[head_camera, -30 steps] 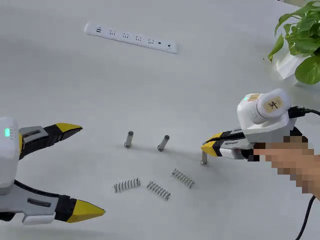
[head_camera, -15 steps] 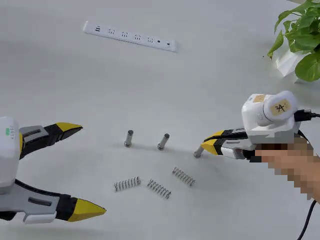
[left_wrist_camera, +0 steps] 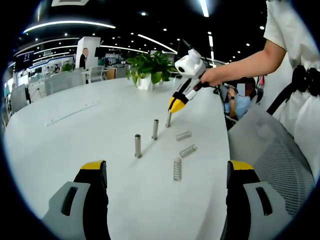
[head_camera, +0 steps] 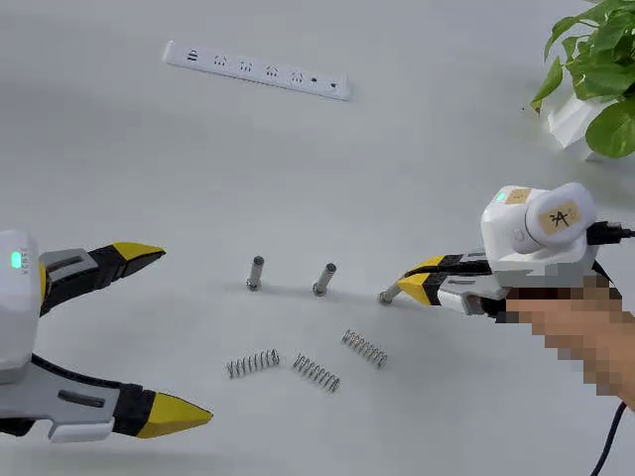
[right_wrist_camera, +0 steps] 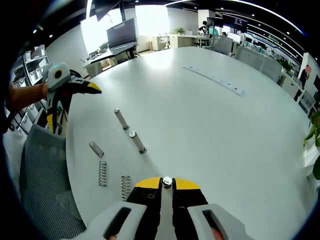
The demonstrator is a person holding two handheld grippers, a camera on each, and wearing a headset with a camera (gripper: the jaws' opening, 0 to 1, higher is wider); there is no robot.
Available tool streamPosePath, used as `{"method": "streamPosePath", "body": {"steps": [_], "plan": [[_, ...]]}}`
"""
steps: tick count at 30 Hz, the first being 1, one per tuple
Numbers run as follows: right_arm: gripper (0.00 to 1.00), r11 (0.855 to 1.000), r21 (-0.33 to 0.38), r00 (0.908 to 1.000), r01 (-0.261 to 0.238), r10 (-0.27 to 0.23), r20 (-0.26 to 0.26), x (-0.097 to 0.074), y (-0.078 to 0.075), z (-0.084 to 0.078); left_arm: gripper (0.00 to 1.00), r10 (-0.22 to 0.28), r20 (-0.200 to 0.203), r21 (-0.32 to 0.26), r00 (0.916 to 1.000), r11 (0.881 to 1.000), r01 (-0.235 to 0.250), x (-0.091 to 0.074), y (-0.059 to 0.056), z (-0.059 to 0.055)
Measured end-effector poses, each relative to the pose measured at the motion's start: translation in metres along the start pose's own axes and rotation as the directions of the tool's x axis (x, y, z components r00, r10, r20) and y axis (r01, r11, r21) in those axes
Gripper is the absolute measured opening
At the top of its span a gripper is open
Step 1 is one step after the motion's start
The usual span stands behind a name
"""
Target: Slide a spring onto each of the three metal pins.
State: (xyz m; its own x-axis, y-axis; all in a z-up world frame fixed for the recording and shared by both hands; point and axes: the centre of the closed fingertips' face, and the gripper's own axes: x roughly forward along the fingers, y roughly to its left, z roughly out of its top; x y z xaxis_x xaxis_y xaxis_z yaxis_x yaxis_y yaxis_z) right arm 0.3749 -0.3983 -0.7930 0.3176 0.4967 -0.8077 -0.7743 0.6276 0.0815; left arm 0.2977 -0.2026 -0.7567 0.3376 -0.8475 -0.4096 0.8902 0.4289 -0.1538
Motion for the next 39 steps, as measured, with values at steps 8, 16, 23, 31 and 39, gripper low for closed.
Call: {"method": "streamPosePath", "body": {"steps": [8,16,23,31,39], "plan": [[0.03,1.000,-0.019,1.0000,0.002,-0.002,-0.002,0.0032,-0.0055,0.0009,0.99,0.000,0.001,0.000,1.0000,1.000,0.000,0.0003,-0.0005,0.0005],[0.03,0.998,-0.056,0.9997,0.002,-0.003,-0.022,0.0040,0.0011,0.0014,0.99,0.000,0.001,-0.001,1.0000,1.000,0.000,0.0007,-0.0001,0.0006],[0.04,0.997,-0.075,0.9997,0.004,-0.006,-0.023,0.0046,0.0020,0.0029,0.99,0.000,0.006,-0.003,1.0000,1.000,0.000,0.0010,0.0003,0.0013],[0.04,0.996,-0.089,0.9998,0.002,-0.004,-0.021,0.0059,0.0016,0.0031,0.99,0.000,0.009,-0.004,1.0000,1.000,0.000,0.0008,0.0000,0.0023],[0.04,0.996,-0.089,0.9998,0.006,-0.008,-0.018,0.0046,0.0045,0.0046,0.99,-0.001,0.008,-0.004,1.0000,1.000,0.001,0.0005,-0.0005,0.0020]]}}
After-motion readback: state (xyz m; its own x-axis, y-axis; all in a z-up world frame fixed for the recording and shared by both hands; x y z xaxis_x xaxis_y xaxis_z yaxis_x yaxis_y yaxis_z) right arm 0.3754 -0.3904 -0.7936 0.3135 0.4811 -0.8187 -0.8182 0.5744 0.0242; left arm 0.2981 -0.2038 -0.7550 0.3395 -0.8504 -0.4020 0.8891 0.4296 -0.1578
